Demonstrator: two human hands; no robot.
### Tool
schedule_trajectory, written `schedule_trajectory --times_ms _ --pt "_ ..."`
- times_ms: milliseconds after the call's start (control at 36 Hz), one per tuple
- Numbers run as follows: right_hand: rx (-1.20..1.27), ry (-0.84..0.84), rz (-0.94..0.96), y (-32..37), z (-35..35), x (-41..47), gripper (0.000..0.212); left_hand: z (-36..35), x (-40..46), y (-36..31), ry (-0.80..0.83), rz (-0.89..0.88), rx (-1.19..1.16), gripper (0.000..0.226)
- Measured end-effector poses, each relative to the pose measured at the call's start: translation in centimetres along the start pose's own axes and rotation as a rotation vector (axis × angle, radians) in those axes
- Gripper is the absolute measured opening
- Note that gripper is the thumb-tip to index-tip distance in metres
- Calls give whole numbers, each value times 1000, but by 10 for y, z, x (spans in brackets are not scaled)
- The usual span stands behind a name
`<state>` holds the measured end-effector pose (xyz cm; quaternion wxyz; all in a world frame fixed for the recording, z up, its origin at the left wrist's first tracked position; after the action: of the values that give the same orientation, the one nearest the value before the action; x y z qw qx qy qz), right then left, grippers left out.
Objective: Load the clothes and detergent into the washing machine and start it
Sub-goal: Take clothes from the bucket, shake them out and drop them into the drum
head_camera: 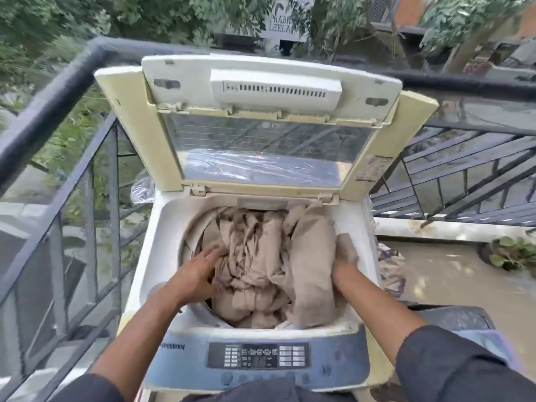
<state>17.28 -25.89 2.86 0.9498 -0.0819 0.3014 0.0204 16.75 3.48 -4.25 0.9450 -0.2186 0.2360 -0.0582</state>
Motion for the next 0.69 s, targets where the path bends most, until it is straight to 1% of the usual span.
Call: schedule_trajectory --times_ms 28,56,83,139,167,194,250,306,361,444,556,639,694 --pt "99 -19 66 5 -22 18 70 -3 4 -1 17 -15 -12 90" --pt "46 -4 130 11 -27 37 66 -6 8 -2 30 -21 -15 85" --pt "-29 -88 134 11 -32 54 65 -9 11 -2 26 -14 -39 80" --pt "-64 -117 218 18 -48 76 48 -16 15 -2 32 26 -102 73" --pt "-63 -130 249 23 -39 67 40 -17 15 -5 32 21 -114 71" --pt "-23 -186 283 28 -39 64 36 -18 16 -8 34 30 -126 69" --pt "45 -296 275 31 -25 58 34 -23 19 -8 44 34 -140 68" --pt "92 -337 279 37 -24 55 30 -29 20 -9 70 45 -142 66" --pt "120 -297 292 42 -31 52 24 -32 20 -11 78 45 -143 63" --pt "157 -313 347 53 -33 43 22 -35 16 -18 86 39 -153 61" --pt "233 -236 335 58 -45 35 13 -35 8 -22 88 46 -193 59" --pt "294 -219 329 56 -45 25 17 -34 2 -25 69 53 -249 55" --pt "349 -217 322 52 -43 18 14 -31 -3 -30 52 47 -291 52"
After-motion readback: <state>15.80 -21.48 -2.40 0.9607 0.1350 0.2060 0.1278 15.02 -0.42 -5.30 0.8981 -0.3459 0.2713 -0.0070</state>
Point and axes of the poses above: each hand's wrist, its own x-axis towards the middle knuckle, its own z-axis out of the back of the hand, y = z × x, the point moved 6 cm from there along x, towards the middle knuckle, and after that the axes turned 8 degrees about -y, right-handed, at the moved point
